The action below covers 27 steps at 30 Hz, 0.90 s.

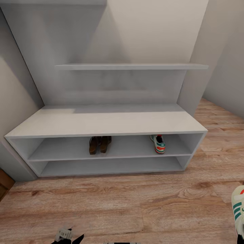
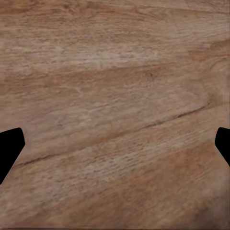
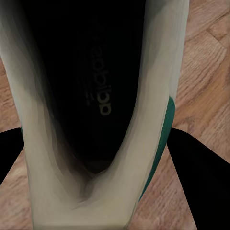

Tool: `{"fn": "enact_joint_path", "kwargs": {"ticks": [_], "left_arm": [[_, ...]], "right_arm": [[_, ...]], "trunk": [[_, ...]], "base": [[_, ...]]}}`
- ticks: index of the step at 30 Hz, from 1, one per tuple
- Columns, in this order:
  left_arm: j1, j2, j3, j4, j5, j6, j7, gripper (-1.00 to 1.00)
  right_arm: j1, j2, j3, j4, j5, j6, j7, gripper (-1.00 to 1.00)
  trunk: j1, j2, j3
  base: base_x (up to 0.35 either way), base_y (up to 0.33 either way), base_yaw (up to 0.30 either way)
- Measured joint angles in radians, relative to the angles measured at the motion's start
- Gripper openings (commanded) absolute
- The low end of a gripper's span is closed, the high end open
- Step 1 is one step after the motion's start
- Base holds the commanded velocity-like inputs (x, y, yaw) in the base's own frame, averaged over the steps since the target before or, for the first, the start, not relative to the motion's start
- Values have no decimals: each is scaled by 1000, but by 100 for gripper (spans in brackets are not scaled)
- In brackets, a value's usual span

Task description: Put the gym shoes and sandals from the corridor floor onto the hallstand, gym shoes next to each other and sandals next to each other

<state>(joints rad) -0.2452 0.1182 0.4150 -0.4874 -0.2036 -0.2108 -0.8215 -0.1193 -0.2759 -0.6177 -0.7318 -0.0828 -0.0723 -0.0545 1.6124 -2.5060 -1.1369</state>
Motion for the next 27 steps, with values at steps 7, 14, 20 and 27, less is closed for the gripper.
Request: {"fn": "enact_joint_path", "kwargs": {"ticks": [7,14,20,27], "left_arm": [[2,10,1,12,35,0,24,100],[4,12,3,11,40,0,38,100],[4,12,40,5,41,0,37,100],[4,12,48,3,40,0,37,100]], "right_arm": [[0,0,0,-8,-3,1,-1,-100],[0,1,0,-2,-3,0,-1,-100],[0,2,0,0,-3,0,-1,-100],[0,2,0,0,-3,0,-1,-100]], "trunk": [[0,0,0],[1,0,0],[1,0,0],[0,0,0]], "base": [[0,0,0],[-180,55,0],[-282,206,0],[-179,142,0]]}}
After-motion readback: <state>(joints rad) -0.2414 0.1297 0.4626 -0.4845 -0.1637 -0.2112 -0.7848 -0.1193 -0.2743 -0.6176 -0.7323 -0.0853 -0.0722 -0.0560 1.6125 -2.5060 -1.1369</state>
